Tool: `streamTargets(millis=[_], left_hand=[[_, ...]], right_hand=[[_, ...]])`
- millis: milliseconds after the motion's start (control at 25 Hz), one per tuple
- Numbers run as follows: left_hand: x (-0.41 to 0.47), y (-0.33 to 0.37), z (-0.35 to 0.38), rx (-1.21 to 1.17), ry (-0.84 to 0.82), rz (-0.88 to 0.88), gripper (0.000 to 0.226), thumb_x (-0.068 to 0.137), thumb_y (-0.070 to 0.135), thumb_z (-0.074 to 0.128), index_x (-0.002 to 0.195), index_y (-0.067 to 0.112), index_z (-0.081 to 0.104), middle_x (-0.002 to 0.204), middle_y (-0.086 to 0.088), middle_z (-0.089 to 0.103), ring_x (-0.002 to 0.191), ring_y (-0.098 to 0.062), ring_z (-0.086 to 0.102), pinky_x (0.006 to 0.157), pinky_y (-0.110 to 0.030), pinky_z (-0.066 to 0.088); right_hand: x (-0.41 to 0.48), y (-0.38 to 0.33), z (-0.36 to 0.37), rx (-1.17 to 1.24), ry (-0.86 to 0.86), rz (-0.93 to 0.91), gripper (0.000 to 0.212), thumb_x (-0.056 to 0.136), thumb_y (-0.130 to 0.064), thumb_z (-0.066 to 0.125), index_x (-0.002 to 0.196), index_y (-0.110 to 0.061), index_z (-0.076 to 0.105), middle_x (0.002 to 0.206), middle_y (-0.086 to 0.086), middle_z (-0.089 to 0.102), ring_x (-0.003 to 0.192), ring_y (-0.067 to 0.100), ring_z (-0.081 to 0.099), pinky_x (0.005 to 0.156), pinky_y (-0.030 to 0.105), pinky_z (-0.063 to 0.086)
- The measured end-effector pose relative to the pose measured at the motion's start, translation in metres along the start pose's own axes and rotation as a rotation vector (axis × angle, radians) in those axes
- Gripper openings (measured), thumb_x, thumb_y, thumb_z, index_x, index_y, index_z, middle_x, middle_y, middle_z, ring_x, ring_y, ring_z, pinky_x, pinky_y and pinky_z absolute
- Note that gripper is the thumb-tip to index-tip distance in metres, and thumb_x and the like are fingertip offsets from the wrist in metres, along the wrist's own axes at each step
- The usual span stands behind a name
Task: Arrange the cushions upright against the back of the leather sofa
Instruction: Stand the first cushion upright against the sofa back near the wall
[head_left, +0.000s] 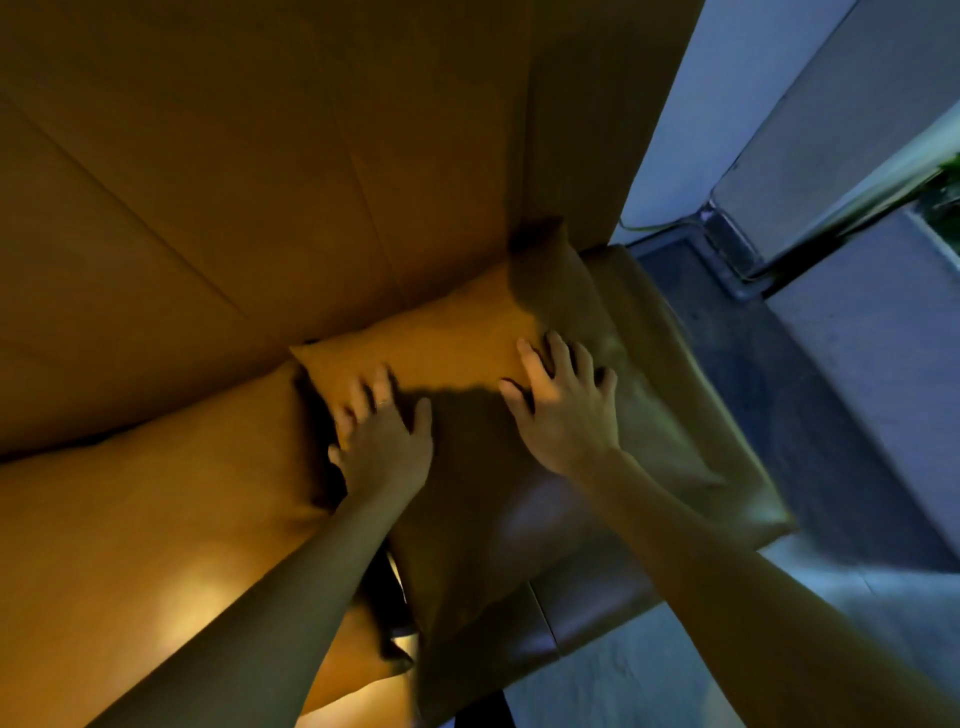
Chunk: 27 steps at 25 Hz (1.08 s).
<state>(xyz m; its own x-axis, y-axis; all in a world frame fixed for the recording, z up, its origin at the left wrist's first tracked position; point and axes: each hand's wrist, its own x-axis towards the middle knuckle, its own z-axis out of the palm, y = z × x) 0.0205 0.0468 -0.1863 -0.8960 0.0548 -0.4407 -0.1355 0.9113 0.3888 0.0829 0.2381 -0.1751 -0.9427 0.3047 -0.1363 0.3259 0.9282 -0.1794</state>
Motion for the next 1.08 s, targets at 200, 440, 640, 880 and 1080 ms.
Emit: streamTargets(millis=[200,440,640,880,1080], left_hand=[[0.021,-0.011,-0.009,-0.624,-0.015,-0.39,0.086,0.096,0.055,0.057,0.161,0.038,0.004,0.165,-0.012,0.026,0.139,-0.045,0.039,0.104,-0.053,0.039],[0.029,-0.023,-0.023,-1.028,-0.158,-0.64,0.112,0.069,0.073,0.073,0.158,0.024,0.026,0.159,-0.009,0.039,0.14,-0.035,0.042,0.113,-0.061,0.033],[0.021,0.011,-0.04,-1.093,-0.024,-0.6,0.131,0.062,0.081,0.072,0.162,0.023,0.01,0.165,-0.01,0.027,0.147,-0.039,0.031,0.117,-0.059,0.027],[0.011,0.072,-0.086,-1.092,0.262,-0.323,0.12,0.079,0.072,0.066,0.162,0.017,-0.001,0.169,-0.005,0.02,0.154,-0.031,0.02,0.121,-0.046,0.02],[0.011,0.112,-0.114,-1.049,0.305,-0.081,0.117,0.085,0.061,0.068,0.161,0.012,-0.007,0.167,-0.003,0.025,0.152,-0.025,0.024,0.118,-0.033,0.024]], right_hand=[[0.033,0.021,-0.024,0.136,0.018,0.19,0.054,0.098,-0.054,0.046,0.137,-0.018,0.047,0.137,0.015,0.049,0.127,0.038,0.045,0.1,0.055,0.036],[0.065,0.061,-0.023,0.875,-0.254,0.784,0.122,0.06,-0.082,0.062,0.157,-0.023,0.019,0.157,0.016,0.035,0.141,0.041,0.035,0.116,0.062,0.023],[0.062,0.069,-0.046,1.182,-0.212,0.82,0.094,0.082,-0.054,0.072,0.154,-0.011,0.03,0.143,0.012,0.048,0.128,0.036,0.05,0.109,0.048,0.038],[0.082,0.088,-0.098,1.419,0.007,0.588,0.099,0.056,-0.044,0.089,0.144,-0.016,0.051,0.134,0.01,0.063,0.119,0.035,0.061,0.105,0.054,0.045],[0.099,0.09,-0.161,1.573,0.104,0.496,0.052,0.082,-0.01,0.065,0.133,-0.014,0.056,0.116,0.004,0.069,0.102,0.024,0.067,0.079,0.039,0.055]])
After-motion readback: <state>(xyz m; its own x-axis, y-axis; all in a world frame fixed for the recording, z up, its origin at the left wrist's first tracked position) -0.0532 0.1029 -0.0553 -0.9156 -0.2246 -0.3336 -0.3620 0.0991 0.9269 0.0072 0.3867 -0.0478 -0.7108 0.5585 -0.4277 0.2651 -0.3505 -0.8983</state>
